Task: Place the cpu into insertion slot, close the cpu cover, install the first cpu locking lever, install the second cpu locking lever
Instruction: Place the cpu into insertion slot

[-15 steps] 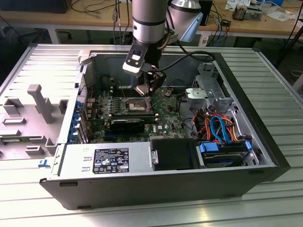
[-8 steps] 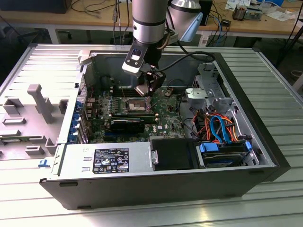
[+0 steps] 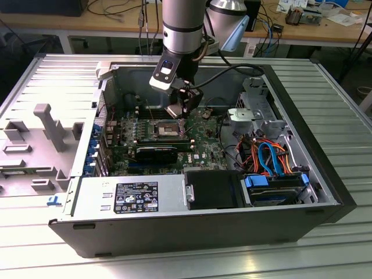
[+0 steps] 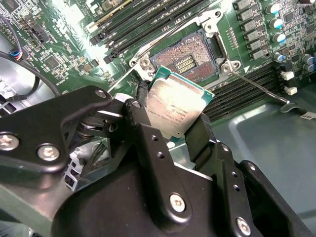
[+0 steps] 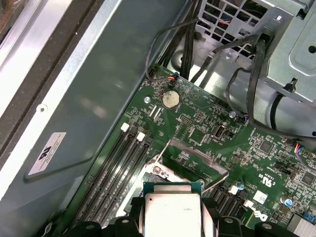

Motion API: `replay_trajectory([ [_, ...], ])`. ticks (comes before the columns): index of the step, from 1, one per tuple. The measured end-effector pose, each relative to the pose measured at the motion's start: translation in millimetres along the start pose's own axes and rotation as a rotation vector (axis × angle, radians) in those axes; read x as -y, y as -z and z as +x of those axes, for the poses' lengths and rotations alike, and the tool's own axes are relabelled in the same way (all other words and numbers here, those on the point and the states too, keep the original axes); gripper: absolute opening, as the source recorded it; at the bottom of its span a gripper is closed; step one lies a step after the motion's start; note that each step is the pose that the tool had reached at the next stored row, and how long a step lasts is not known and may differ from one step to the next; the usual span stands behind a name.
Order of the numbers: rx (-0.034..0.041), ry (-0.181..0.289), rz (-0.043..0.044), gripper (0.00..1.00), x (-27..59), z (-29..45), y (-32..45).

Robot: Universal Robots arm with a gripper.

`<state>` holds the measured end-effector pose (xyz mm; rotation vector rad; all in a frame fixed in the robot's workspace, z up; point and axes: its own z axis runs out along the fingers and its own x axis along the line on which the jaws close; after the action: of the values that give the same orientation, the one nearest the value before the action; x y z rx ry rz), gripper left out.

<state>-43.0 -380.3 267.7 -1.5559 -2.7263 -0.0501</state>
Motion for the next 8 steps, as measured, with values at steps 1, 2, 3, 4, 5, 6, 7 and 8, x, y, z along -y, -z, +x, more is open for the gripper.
replay_trajectory([
  [1, 0.0000, -0.001, -0.0001, 0.54, 0.0, 0.0, -0.1],
  [2, 0.0001, -0.003, -0.0001, 0.54, 0.0, 0.0, -0.1],
  [3, 0.0001, -0.006, -0.0001, 0.54, 0.0, 0.0, -0.2],
  [4, 0.0002, -0.007, -0.0002, 0.54, 0.0, 0.0, -0.3],
  [5, 0.0002, -0.009, -0.0002, 0.54, 0.0, 0.0, -0.3],
  [6, 0.0002, -0.012, -0.0003, 0.54, 0.0, 0.0, -0.4],
  [7, 0.0003, -0.013, -0.0003, 0.54, 0.0, 0.0, -0.5],
  [8, 0.0004, -0.015, -0.0003, 0.54, 0.0, 0.0, -0.5],
])
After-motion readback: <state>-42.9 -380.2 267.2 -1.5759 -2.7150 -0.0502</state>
